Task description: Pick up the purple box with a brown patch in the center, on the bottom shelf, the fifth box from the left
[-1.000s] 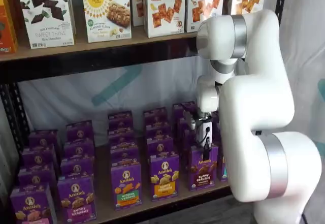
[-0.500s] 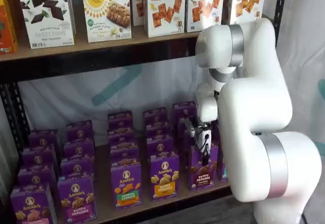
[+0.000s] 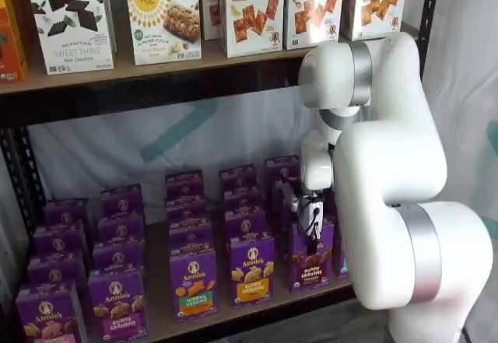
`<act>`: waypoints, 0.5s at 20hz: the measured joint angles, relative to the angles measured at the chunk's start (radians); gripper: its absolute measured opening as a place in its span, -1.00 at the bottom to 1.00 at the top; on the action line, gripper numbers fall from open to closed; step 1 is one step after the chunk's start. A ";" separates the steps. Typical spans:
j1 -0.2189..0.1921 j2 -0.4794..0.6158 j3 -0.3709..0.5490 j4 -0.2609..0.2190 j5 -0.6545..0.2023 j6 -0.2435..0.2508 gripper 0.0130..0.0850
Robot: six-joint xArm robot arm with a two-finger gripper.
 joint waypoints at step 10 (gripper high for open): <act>-0.001 -0.013 0.018 0.007 -0.017 -0.008 0.22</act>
